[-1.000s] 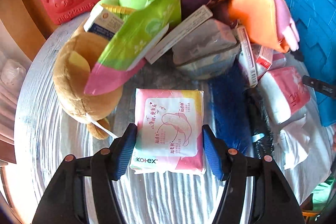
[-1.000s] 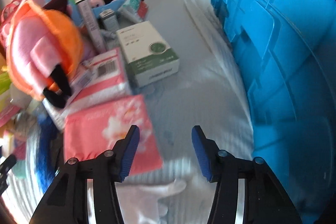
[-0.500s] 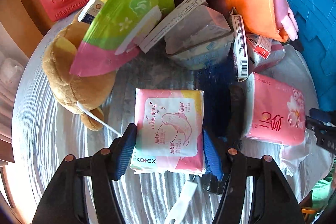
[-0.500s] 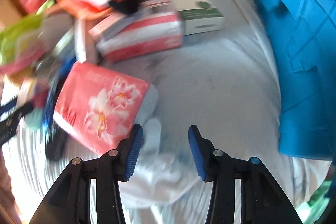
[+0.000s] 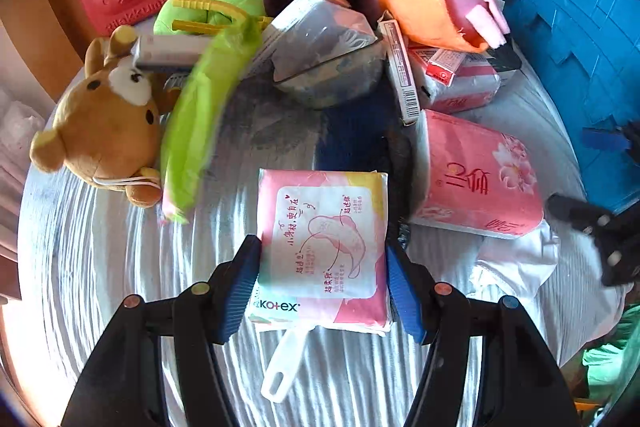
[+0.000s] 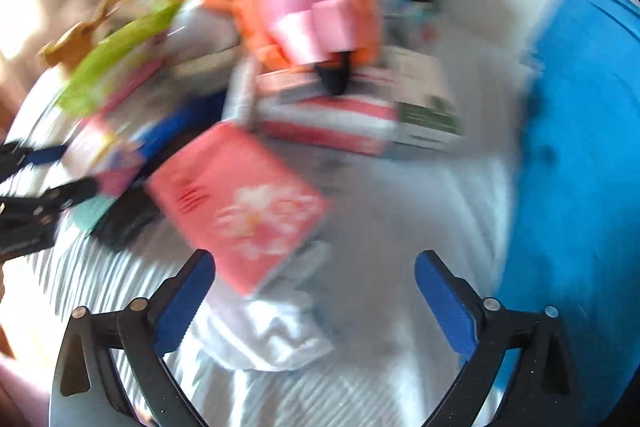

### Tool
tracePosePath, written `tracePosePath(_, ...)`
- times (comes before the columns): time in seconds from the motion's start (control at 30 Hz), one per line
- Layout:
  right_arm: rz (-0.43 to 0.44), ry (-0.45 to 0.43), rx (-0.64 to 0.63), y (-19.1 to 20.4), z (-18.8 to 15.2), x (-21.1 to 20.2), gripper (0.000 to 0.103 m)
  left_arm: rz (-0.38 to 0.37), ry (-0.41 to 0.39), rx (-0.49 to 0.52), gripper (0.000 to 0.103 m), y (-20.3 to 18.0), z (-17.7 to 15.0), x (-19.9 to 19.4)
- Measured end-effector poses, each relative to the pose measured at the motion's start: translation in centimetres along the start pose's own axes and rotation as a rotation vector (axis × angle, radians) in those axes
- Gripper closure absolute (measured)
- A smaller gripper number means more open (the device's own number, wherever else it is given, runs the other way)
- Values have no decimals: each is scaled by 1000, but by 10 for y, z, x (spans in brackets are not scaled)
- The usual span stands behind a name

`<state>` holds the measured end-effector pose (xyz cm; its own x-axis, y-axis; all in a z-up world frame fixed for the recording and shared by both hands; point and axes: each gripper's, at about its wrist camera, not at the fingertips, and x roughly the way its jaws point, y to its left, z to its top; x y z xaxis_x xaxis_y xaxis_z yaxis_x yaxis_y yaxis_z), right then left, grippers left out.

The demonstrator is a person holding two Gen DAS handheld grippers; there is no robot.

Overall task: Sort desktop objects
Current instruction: 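Close the left tool on the Kotex pack while the right tool grasps the pink tissue pack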

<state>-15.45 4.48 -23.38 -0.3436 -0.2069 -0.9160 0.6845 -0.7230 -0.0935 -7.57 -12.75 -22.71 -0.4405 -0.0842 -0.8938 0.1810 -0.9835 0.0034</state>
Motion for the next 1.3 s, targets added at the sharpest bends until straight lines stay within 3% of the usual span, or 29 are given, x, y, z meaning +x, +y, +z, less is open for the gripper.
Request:
tracePosePath(0.17,58,28,-208,22,19,39,0,40,-7,0,42,-12,4,-2)
tracePosePath(0.3,137,48,-264,26,33,64,0,66,-22,-30,42,-14,11,2)
tracePosePath(0.4,130,32,-297,31,38,73,0,85,-27,-55,42,-14,15,5)
tracePosePath(0.53,135,1,-273,27,42,77,0,96,-31,-63,42,-13,19,7)
tracePosePath(0.7,78,-21,-266,20,47,73,0,99,-32,-86,42,-9,21,12)
tracePosePath(0.8,119,-31,-225,9,49,82,0,115,-38,-99,42,-8,19,16)
tracePosePath(0.93,110,24,-96,4,52,82,0,107,-42,-114,42,-6,17,14)
tracePosePath(1.1,166,61,76,0,41,71,0,100,-45,-118,42,-5,17,14)
tracePosePath(1.3,97,28,-11,1,48,77,0,110,-54,-100,42,-7,15,13)
